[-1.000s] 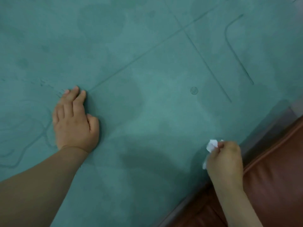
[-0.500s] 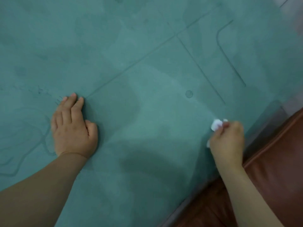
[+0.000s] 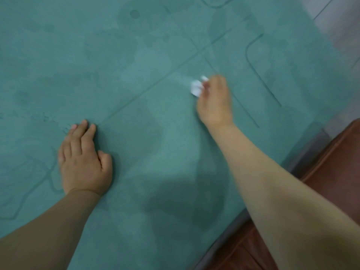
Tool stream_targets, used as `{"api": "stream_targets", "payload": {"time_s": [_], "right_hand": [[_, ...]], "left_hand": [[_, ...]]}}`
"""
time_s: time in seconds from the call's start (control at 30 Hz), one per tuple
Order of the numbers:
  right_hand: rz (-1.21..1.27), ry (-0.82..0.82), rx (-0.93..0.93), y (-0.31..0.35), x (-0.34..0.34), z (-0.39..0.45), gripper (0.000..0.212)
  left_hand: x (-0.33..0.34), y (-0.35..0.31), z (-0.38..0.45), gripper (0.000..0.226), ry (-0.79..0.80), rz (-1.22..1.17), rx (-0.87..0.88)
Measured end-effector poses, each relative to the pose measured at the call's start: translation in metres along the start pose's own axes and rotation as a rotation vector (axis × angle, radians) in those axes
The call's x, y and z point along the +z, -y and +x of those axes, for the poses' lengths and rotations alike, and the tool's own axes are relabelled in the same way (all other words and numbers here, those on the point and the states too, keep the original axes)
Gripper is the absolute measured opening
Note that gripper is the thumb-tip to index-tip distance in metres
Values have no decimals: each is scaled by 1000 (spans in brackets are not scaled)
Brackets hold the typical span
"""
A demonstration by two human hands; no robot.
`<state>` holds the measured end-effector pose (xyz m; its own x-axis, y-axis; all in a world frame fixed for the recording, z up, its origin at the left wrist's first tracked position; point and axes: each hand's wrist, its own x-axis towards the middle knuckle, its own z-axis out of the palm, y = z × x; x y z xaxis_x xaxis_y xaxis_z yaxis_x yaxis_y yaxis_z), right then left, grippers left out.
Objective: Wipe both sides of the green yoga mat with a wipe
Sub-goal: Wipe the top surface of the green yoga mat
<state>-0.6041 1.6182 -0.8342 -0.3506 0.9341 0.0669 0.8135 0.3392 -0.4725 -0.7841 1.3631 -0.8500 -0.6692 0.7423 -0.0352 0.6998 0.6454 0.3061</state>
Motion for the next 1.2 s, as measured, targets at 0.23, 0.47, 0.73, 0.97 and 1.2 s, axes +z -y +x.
{"api": "stream_targets", "payload": {"time_s": [0.23, 0.47, 0.73, 0.97, 1.2], "right_hand": [[-153, -191, 871, -103, -81, -113, 30], [-19, 269, -96, 75, 43, 51, 17], [-235, -64, 420, -77, -57, -54, 10], [-31, -224, 649, -59, -37, -66, 15], [-132, 154, -72, 65, 34, 96, 19]], "left_hand": [[0, -1, 1, 65, -4, -2, 8], [0, -2, 0, 65, -14, 6, -1], [0, -1, 2, 66, 0, 16, -4], [0, -3, 1, 65, -14, 10, -6], [0, -3, 2, 65, -21, 18, 8]]}}
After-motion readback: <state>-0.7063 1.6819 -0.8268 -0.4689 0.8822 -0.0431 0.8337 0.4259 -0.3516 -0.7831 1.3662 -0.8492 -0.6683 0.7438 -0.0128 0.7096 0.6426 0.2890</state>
